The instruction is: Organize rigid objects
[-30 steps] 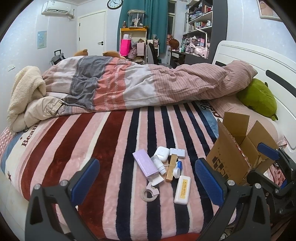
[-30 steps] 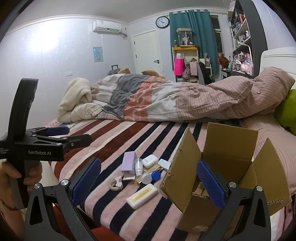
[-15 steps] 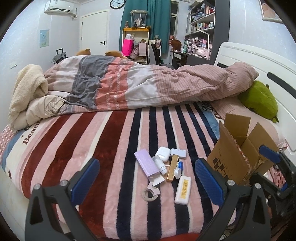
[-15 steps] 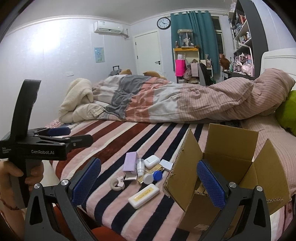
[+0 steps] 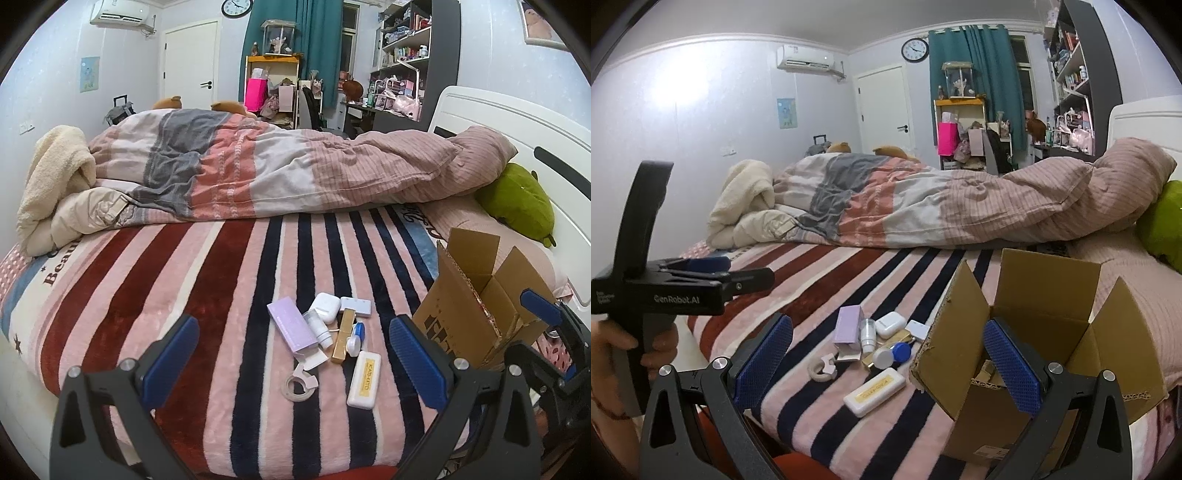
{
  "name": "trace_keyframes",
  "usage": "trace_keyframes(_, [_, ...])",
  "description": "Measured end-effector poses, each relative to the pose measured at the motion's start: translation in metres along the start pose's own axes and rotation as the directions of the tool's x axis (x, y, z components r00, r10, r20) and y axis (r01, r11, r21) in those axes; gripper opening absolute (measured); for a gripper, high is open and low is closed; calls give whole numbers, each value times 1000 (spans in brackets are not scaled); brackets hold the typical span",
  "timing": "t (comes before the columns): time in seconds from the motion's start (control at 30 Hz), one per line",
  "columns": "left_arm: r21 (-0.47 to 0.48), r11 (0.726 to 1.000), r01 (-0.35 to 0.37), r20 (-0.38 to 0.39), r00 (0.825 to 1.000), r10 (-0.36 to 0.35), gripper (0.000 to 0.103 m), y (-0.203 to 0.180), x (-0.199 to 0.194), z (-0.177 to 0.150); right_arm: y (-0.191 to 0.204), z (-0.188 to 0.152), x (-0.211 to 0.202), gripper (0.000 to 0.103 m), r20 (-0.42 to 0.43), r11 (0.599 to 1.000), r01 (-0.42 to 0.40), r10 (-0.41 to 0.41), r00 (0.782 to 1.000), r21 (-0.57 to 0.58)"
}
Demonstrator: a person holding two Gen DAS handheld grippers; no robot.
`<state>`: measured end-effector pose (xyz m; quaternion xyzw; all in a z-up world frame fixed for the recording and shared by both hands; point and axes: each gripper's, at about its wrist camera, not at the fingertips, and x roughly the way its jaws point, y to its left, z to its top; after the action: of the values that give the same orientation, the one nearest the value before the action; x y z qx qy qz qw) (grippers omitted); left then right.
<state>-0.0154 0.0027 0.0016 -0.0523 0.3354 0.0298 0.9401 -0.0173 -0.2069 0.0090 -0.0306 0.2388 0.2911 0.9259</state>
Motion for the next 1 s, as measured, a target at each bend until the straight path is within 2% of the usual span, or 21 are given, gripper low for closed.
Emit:
trace_keyframes(0.5, [-12, 1000, 18, 9, 1000, -17, 102, 4, -2, -2, 0, 1, 2, 103, -5, 1000, 15, -15, 1000, -2])
trace_keyframes(0.6, [-29, 999, 34, 19, 999, -33, 102, 14, -2, -4, 10, -1, 3, 101, -4, 998, 50, -51, 999, -44])
trace_keyframes(0.63, [-35, 999, 38, 23, 999, -37, 102, 19, -2, -6, 15, -1, 3, 99, 2, 996, 60, -60, 998, -62])
trace_keyframes(0.7, [-48, 998, 31, 23, 999, -30, 102, 30, 1, -9, 27, -1, 4, 82, 15, 994, 57, -56, 998, -90])
trace_keyframes(0.73, [-53, 998, 25, 21, 999, -24, 102, 36, 3, -11, 37, -2, 7, 77, 16, 994, 35, -34, 999, -100])
trace_keyframes(0.8, [-69, 997, 21, 16, 1000, -20, 102, 52, 7, -16, 50, -4, 15, 58, 4, 994, -10, 10, 1000, -106])
trace_keyframes(0.9, [-87, 996, -4, -3, 1000, 3, 102, 75, 19, -25, 73, -20, 45, 46, -71, 994, -55, 49, 996, -98])
trace_keyframes(1.0, [-91, 996, -24, -31, 999, 22, 102, 92, 33, -35, 79, -43, 79, 43, -172, 998, -48, 42, 984, -32])
